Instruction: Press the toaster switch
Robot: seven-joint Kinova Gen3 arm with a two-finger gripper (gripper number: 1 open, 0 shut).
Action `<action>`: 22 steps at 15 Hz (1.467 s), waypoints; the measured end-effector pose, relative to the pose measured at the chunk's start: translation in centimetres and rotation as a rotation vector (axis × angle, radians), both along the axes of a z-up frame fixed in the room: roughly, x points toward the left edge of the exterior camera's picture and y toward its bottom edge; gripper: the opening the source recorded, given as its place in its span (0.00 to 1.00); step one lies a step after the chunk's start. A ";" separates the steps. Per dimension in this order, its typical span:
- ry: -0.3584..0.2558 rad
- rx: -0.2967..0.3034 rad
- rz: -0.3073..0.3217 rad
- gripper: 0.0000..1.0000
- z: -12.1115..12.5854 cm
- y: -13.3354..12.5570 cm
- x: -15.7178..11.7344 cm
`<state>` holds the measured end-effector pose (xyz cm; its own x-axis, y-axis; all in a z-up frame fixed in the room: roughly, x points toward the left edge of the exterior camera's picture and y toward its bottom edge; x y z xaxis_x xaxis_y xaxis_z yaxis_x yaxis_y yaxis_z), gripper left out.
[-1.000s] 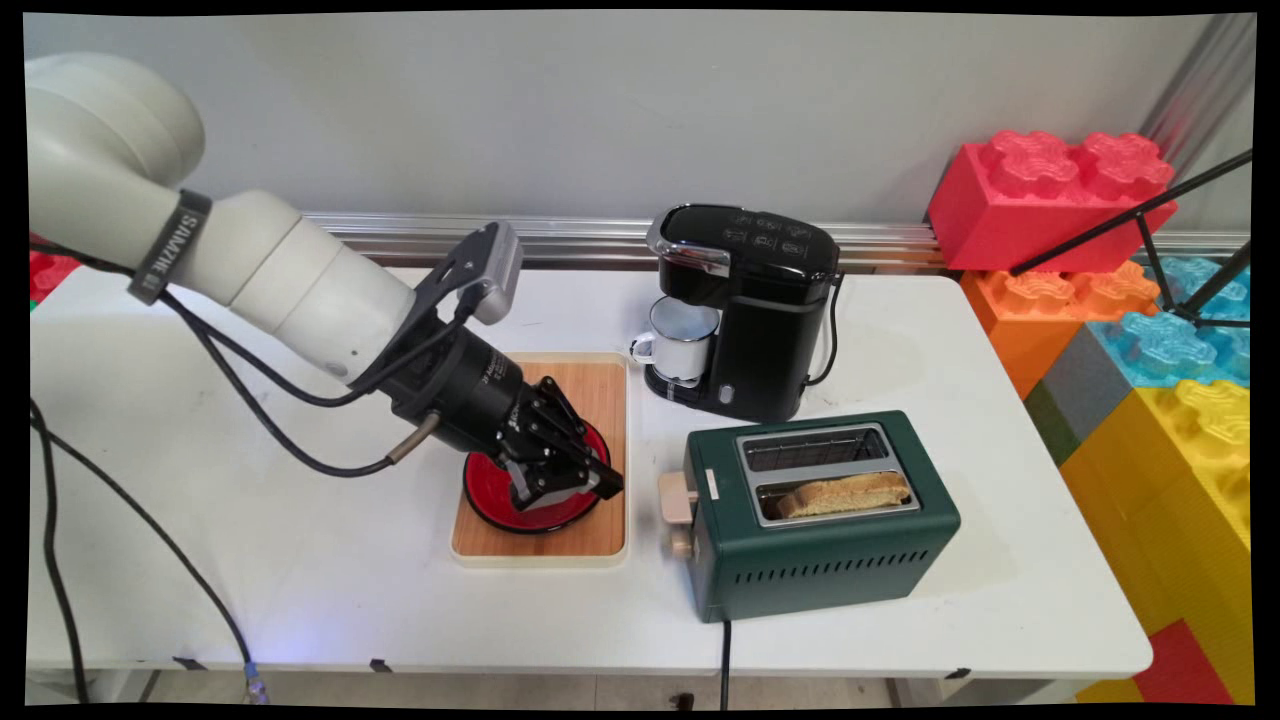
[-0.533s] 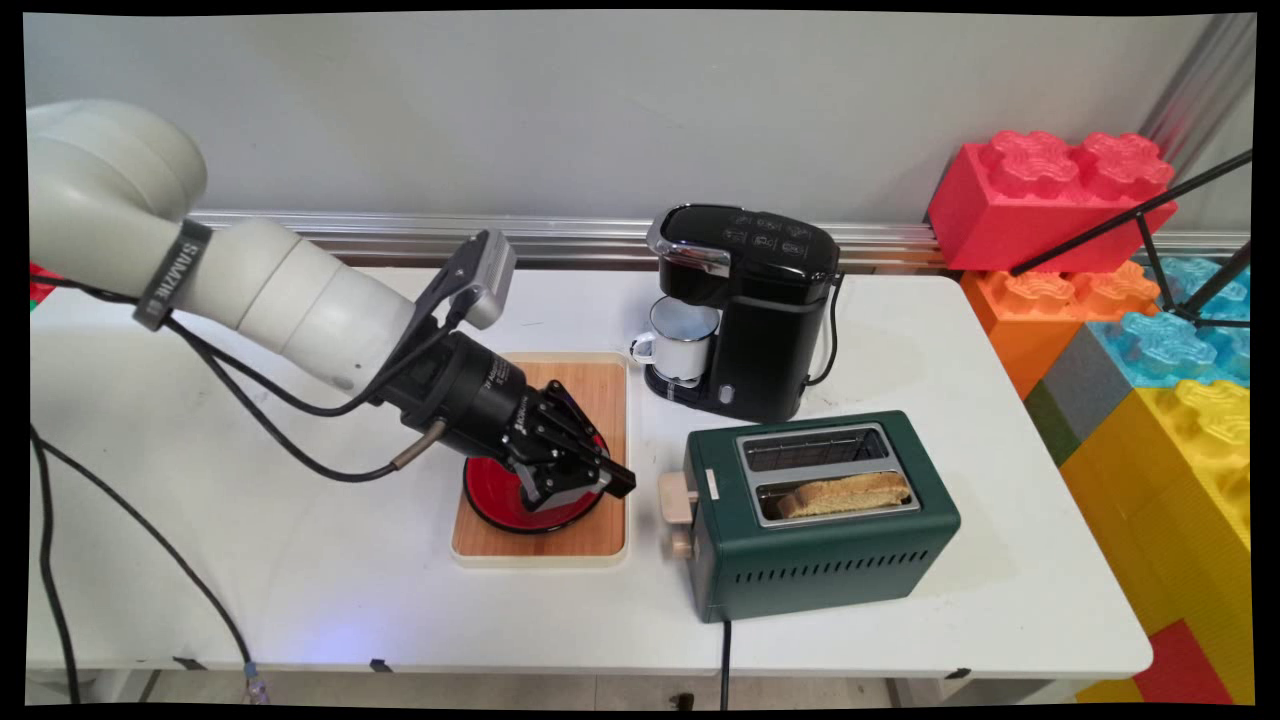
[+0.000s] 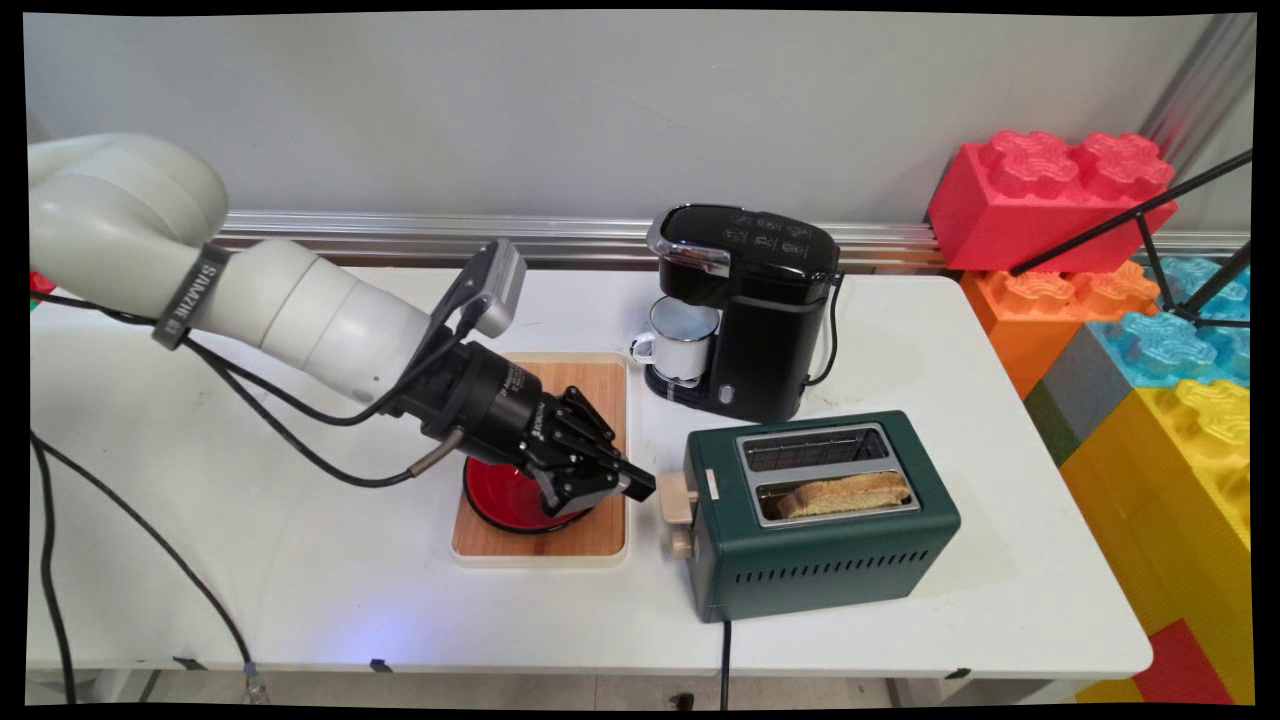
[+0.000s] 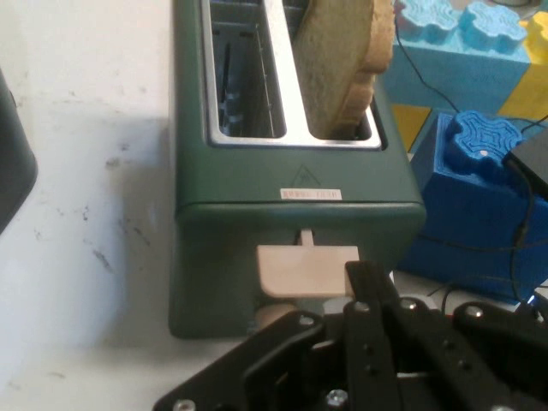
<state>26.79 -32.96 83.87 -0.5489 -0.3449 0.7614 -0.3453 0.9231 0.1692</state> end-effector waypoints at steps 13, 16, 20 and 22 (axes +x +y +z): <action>0.005 -0.014 0.015 0.00 -1.8 -1.1 -1.6; 0.006 -0.015 0.019 0.00 -2.1 -1.3 -2.0; 0.003 -0.013 0.021 0.00 -2.4 -1.5 -2.3; -0.002 -0.008 0.017 0.00 -2.7 -1.5 -2.4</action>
